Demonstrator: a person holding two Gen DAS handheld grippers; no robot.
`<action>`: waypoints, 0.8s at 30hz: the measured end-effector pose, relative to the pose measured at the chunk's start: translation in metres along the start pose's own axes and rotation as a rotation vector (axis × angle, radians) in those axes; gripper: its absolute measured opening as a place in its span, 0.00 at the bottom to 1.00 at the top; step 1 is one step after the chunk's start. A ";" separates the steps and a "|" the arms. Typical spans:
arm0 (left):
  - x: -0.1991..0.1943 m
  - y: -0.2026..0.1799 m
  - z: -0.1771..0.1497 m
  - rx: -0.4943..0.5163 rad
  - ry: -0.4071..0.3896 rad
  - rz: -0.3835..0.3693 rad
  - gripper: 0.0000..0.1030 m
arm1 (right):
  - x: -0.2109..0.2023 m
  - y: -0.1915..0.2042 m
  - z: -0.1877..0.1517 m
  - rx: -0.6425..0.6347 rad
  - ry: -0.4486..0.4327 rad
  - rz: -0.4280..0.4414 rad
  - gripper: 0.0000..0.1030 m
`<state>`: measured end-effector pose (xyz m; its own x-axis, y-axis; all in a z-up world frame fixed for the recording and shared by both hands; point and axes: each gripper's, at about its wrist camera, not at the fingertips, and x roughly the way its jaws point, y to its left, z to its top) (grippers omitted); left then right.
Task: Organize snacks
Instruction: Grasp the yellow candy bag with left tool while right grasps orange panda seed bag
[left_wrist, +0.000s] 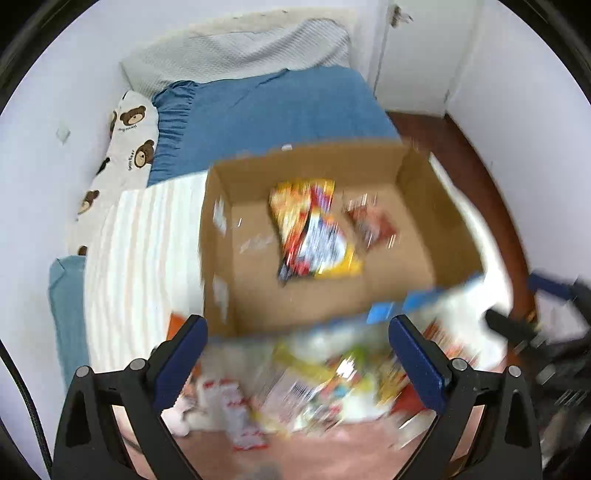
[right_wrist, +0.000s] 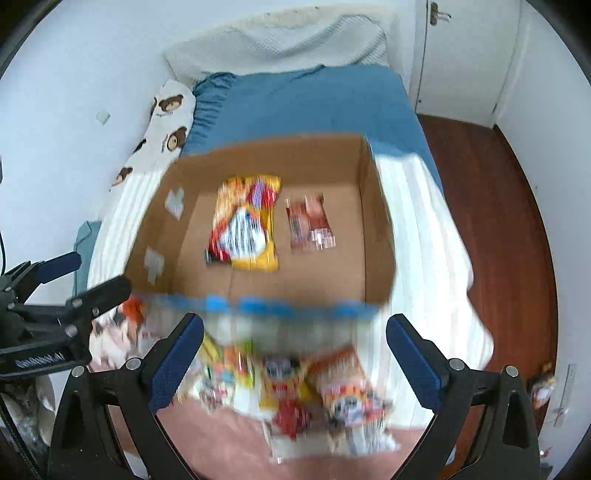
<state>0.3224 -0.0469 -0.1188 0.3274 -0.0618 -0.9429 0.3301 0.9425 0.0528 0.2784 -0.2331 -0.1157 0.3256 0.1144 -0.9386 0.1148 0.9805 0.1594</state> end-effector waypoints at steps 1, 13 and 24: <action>0.010 -0.003 -0.019 0.039 0.020 0.029 0.97 | 0.003 -0.002 -0.011 0.003 0.013 -0.006 0.98; 0.155 -0.010 -0.099 0.235 0.340 0.110 0.97 | 0.111 -0.050 -0.085 0.029 0.238 -0.041 0.98; 0.187 -0.028 -0.087 0.280 0.360 0.110 0.59 | 0.179 -0.036 -0.088 -0.147 0.422 -0.178 0.77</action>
<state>0.2970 -0.0559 -0.3253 0.0619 0.1979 -0.9783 0.5532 0.8090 0.1987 0.2496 -0.2341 -0.3165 -0.1004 -0.0320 -0.9944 -0.0093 0.9995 -0.0312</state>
